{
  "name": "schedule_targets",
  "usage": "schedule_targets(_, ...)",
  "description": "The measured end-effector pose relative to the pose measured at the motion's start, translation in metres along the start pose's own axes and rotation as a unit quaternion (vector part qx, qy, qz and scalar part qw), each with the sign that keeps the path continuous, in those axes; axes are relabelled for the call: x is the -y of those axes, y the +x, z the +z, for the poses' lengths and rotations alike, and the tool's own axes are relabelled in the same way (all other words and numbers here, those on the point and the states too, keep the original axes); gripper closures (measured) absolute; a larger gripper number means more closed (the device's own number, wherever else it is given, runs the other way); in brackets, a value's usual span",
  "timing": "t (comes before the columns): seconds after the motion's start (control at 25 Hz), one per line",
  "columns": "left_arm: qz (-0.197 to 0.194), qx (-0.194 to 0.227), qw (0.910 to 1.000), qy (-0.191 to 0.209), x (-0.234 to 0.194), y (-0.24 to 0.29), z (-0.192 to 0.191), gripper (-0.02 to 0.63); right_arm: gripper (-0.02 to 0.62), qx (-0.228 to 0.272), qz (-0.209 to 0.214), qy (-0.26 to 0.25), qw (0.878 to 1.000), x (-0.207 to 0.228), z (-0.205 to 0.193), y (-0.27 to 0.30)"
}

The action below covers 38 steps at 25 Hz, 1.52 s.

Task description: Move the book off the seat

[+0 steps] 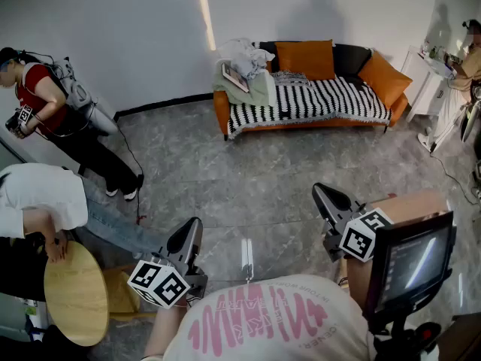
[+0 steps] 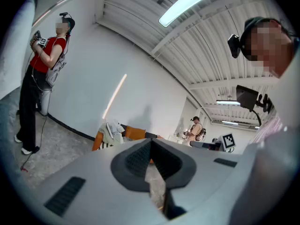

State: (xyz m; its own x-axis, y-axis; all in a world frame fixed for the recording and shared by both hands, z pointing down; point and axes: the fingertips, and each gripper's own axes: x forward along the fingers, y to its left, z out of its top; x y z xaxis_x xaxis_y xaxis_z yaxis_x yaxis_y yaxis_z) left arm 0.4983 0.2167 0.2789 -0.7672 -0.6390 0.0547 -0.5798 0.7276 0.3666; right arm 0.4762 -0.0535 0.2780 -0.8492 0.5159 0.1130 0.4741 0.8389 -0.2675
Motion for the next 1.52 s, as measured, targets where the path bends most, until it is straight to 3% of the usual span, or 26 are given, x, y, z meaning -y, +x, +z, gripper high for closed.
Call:
schedule_targets(0.52,-0.005,0.001,0.9999,-0.012,-0.003,-0.001,-0.004,0.597,0.588,0.01,0.011,-0.005,1.0,-0.012,0.002,0.003)
schedule_targets(0.8,-0.02,-0.003,0.9998,0.003,-0.009,0.001,0.005,0.597,0.588,0.021,0.02,0.001,1.0,-0.028,0.004,0.013)
schedule_targets(1.24,-0.007,0.023,0.9997,-0.011,-0.055,-0.01,0.031,0.598,0.588,0.018,0.026,0.024,0.999,-0.053,-0.006,0.035)
schedule_targets(1.52,-0.004,0.009,0.9999,0.004,-0.078,0.005,0.015,0.597,0.588,0.036,0.041,0.042,0.998,-0.039,-0.013,0.06)
